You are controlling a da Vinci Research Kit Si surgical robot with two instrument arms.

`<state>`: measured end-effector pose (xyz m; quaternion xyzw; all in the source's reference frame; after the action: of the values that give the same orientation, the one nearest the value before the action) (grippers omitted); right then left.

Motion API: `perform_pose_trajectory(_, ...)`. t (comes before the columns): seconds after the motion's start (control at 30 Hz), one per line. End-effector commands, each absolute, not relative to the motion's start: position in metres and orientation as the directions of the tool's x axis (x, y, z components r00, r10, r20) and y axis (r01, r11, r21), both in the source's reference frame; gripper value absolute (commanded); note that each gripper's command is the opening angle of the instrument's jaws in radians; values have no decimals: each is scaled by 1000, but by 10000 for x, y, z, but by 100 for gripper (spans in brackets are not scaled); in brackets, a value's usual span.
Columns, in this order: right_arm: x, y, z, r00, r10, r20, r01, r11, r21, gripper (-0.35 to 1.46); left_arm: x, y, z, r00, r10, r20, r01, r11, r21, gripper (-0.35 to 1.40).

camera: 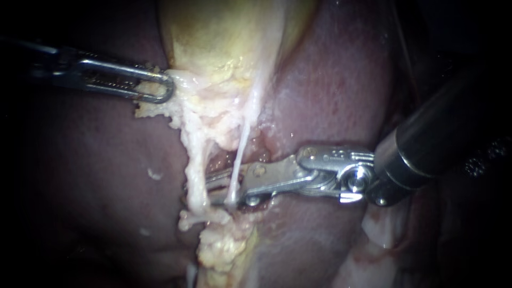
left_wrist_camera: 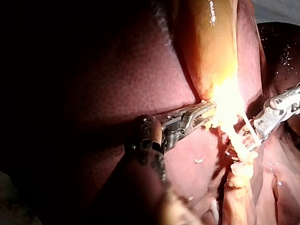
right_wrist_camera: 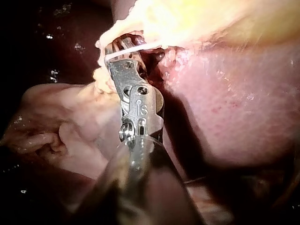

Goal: Clipping second clip left tube

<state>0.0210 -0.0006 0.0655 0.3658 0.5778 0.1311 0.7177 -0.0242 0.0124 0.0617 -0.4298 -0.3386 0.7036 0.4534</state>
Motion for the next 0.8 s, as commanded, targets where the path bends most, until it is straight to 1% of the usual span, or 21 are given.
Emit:
perform_pose_trajectory(0.03, 210, -6, 655, 298, 611, -733, 235, 698, 677, -7, -242, 124, 616, -220, 929, -297, -345, -359, -867, -35)
perform_pose_trajectory(0.17, 211, -6, 662, 292, 612, -735, 214, 707, 674, 12, -242, 123, 616, -220, 929, -297, -345, -359, -867, -35)
perform_pose_trajectory(0.27, 210, -6, 676, 304, 605, -736, 196, 717, 669, 25, -242, 124, 616, -220, 929, -297, -345, -359, -867, -35)
perform_pose_trajectory(0.33, 208, -4, 687, 312, 600, -737, 177, 725, 665, 31, -242, 123, 616, -220, 929, -297, -345, -359, -867, -35)
perform_pose_trajectory(0.43, 203, 2, 700, 315, 599, -736, 159, 732, 663, 35, -242, 123, 616, -221, 929, -297, -345, -359, -867, -35)
perform_pose_trajectory(0.6, 187, 10, 709, 323, 597, -734, 139, 737, 661, 35, -239, 125, 615, -222, 929, -296, -343, -359, -868, -35)
perform_pose_trajectory(0.67, 180, 12, 711, 334, 593, -732, 138, 738, 661, 35, -238, 126, 614, -222, 929, -296, -342, -358, -869, -35)
perform_pose_trajectory(0.8, 159, 18, 710, 335, 599, -727, 128, 736, 665, 35, -234, 128, 613, -224, 929, -295, -340, -358, -870, -35)
